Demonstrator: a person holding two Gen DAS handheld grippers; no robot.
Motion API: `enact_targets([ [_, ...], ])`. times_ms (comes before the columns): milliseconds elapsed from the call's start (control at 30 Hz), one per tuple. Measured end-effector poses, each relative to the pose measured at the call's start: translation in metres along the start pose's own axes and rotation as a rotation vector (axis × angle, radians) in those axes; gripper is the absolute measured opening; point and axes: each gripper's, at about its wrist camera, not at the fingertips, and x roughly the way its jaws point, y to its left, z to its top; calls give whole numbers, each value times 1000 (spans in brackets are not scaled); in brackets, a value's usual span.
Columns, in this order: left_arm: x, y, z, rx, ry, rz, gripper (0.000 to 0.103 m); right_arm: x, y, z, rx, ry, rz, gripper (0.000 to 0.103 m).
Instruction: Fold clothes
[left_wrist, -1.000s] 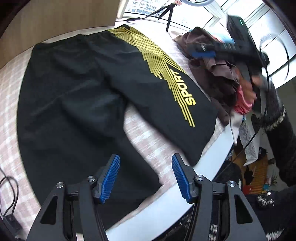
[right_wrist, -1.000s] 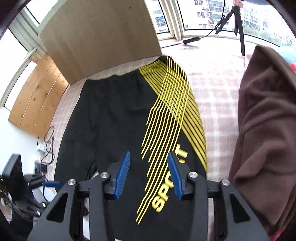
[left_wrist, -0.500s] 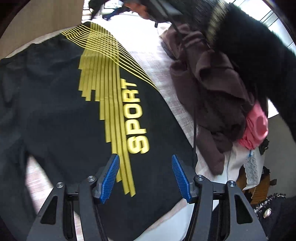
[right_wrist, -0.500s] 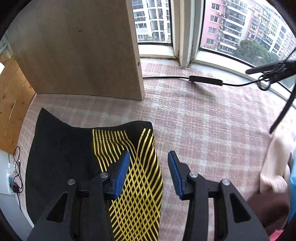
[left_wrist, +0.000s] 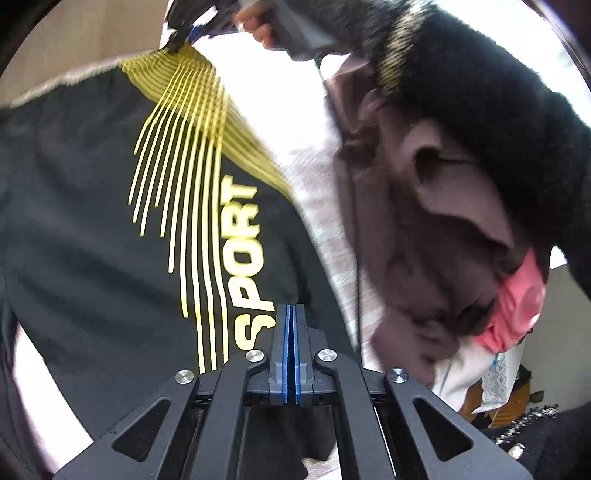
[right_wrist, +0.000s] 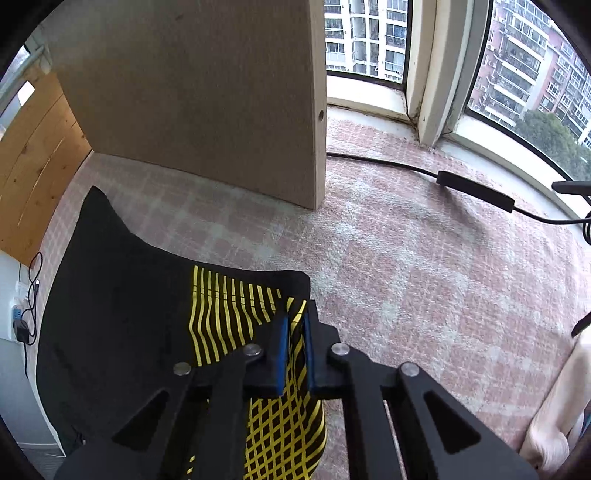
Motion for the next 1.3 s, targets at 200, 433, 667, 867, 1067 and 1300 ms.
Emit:
enact_targets([
  [200, 30, -24, 8, 69, 96, -25, 2, 13, -21, -5, 28, 36, -96, 8],
  [433, -50, 6, -25, -37, 7, -21, 31, -18, -16, 1, 36, -30, -136, 25],
  [667, -168, 100, -97, -295, -82, 238, 34, -81, 19, -20, 53, -62, 173, 25],
  [867, -233, 215, -161, -380, -43, 430, 37, -122, 111, -104, -105, 17, 338, 26],
  [1067, -230, 274, -172, -211, 19, 383, 38, -104, 215, -215, -116, 164, 436, 37],
  [1300, -210, 300, -180, 18, 127, 236, 44, -59, 304, -290, -37, 189, 392, 37],
])
